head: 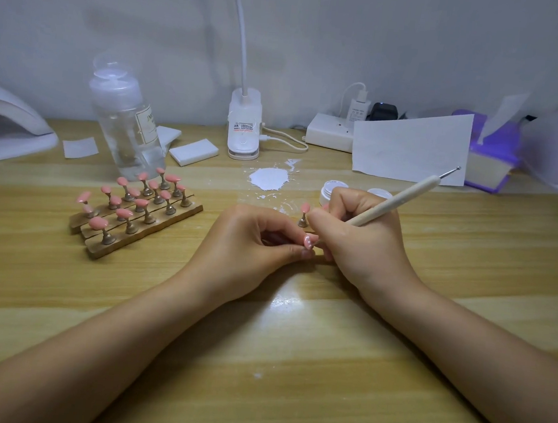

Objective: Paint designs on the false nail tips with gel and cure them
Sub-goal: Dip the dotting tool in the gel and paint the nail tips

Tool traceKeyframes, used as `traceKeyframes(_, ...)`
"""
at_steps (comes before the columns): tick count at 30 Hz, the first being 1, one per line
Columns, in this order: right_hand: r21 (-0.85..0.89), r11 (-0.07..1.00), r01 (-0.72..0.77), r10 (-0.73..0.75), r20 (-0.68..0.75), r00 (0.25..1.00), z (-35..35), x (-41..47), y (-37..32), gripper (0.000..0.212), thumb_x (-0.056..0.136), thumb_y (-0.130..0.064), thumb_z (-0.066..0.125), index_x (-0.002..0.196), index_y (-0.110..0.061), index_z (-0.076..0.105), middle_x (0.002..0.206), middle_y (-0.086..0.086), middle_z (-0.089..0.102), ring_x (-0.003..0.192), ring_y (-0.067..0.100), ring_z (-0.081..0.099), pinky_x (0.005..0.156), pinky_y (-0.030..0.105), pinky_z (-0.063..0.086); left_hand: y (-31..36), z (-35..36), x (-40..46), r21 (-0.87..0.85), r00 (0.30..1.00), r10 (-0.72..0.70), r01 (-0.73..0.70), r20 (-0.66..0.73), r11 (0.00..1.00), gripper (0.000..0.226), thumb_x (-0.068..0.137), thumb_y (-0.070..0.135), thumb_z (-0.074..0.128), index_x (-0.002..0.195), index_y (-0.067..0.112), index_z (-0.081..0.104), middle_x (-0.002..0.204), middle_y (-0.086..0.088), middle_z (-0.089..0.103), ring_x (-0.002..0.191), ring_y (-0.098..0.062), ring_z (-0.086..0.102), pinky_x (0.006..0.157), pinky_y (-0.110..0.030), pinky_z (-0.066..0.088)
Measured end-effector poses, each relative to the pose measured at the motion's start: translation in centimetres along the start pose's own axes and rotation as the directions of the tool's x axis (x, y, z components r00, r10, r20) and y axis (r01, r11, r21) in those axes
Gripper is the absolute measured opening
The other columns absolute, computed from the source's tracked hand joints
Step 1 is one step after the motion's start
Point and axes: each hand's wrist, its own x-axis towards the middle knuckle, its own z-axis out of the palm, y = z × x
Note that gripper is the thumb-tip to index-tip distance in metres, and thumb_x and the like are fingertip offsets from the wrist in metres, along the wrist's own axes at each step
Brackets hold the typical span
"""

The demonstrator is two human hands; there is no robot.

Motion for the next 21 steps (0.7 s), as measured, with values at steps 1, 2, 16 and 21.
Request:
traceKeyframes(1,-0.001,1.000,-0.002,0.002,0.001,1.000,-0.02,0.02,-0.02,0.048,0.076,0.004,0.060,0.043,-0.014,0.031,0.035,-0.007,0.035,0.038,0.007,0.034,0.046,0.020,0.033,0.02,0.00,-0.01,0.000,1.000,0.000,0.000,-0.002,1.000,0.018,0.070,0.001,0.074,0.069,0.018,0.071,0.061,0.016,0.066,0.061,0.009,0.059,0.060,-0.006,0.042)
traceKeyframes(2,0.000,1.000,-0.004,0.004,0.005,1.000,-0.03,0.02,-0.02,0.048,0.076,0.004,0.060,0.042,-0.014,0.031,0.035,-0.007,0.035,0.038,0.007,0.035,0.046,0.020,0.033,0.03,-0.02,-0.02,0.002,1.000,0.002,-0.002,-0.004,1.000,0.018,0.070,0.001,0.074,0.069,0.019,0.070,0.061,0.016,0.066,0.061,0.010,0.059,0.060,-0.006,0.042)
traceKeyframes(16,0.018,1.000,-0.010,0.009,0.022,1.000,-0.04,-0.09,0.10,0.047,0.077,0.004,0.059,0.044,-0.013,0.032,0.032,-0.009,0.037,0.034,0.003,0.038,0.044,0.017,0.035,-0.04,-0.01,0.00,0.013,1.000,0.010,-0.010,-0.009,1.000,0.017,0.069,0.002,0.074,0.070,0.019,0.071,0.063,0.016,0.066,0.061,0.010,0.059,0.060,-0.006,0.042)
traceKeyframes(21,0.009,1.000,-0.014,0.013,0.016,1.000,-0.06,-0.14,-0.02,0.047,0.077,0.004,0.059,0.044,-0.013,0.031,0.032,-0.010,0.035,0.034,0.003,0.036,0.044,0.017,0.033,-0.05,0.01,0.02,0.016,1.000,0.009,-0.009,-0.006,1.000,0.015,0.070,0.002,0.074,0.070,0.017,0.071,0.063,0.015,0.067,0.062,0.010,0.059,0.061,-0.006,0.042)
